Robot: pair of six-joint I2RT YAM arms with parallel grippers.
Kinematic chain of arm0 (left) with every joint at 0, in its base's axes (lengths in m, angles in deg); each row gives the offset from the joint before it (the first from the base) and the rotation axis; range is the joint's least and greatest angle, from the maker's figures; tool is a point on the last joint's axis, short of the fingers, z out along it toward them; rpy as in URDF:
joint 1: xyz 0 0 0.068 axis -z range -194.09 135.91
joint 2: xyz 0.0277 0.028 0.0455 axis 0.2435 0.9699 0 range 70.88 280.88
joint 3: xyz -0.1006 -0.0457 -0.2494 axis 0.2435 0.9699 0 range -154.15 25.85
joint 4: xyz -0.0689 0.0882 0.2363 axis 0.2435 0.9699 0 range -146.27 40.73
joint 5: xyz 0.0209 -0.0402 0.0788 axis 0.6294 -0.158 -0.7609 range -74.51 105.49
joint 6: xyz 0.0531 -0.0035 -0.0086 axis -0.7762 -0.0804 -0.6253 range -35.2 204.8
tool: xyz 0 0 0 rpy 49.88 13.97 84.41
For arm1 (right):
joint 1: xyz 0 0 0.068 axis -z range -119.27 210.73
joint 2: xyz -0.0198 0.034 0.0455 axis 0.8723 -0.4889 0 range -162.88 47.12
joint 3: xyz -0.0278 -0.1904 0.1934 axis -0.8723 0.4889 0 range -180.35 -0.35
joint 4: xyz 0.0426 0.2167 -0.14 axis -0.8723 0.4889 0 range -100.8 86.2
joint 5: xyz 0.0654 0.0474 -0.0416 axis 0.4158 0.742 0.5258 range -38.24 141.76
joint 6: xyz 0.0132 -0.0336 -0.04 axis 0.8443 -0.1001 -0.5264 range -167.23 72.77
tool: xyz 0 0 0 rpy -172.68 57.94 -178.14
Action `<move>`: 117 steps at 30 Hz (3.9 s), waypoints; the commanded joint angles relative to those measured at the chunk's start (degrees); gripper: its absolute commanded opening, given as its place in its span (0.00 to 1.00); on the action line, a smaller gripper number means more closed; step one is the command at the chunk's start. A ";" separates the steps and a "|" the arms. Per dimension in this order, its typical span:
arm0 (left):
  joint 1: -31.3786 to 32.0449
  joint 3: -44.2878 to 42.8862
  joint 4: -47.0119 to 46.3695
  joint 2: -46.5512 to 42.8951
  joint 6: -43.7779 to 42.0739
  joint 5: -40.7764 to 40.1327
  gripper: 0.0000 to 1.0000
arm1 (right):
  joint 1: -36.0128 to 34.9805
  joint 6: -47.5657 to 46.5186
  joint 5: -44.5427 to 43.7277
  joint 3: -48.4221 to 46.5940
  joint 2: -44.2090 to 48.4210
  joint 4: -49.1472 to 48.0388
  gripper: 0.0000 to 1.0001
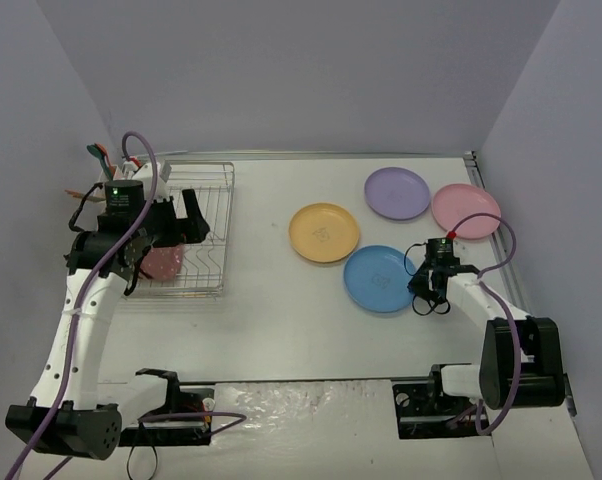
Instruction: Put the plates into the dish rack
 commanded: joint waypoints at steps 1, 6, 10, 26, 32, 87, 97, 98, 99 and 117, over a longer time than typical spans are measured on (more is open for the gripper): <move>6.13 -1.11 -3.10 -1.38 3.42 1.18 0.97 | 0.12 0.49 -0.88 0.79 2.48 -0.20 0.00; 11.61 0.14 -6.03 -0.73 8.73 2.35 0.97 | 0.12 -0.47 -0.16 -1.90 8.92 2.67 0.00; 16.81 0.75 -9.32 0.11 13.33 2.56 0.97 | 0.10 -1.82 3.01 -5.57 15.71 6.48 0.00; 32.71 -4.98 -24.40 15.03 28.90 4.27 0.97 | -7.68 -0.43 24.32 -16.18 22.64 -2.92 0.00; 34.14 -6.15 -27.13 18.30 32.33 5.72 0.94 | -10.26 -0.42 26.61 -17.41 20.97 -6.37 0.00; 0.64 -14.26 -2.90 20.01 -23.01 -37.98 0.00 | -10.34 -10.45 27.71 -15.17 11.76 -6.15 1.00; 0.62 -5.20 -5.19 19.53 -19.36 -34.42 0.00 | -10.60 -10.19 27.91 -15.38 6.55 -9.80 1.00; 0.62 -4.60 -5.55 19.37 -19.15 -34.06 0.00 | -10.60 -10.19 27.72 -15.38 6.16 -10.05 1.00; 0.66 -3.93 -6.00 19.15 -18.85 -33.74 0.00 | -10.60 -10.09 27.55 -15.35 5.59 -10.39 1.00; 0.62 -1.32 -6.51 16.89 -14.01 -35.59 0.54 | -16.59 -1.91 6.06 -26.26 -16.94 -15.34 0.91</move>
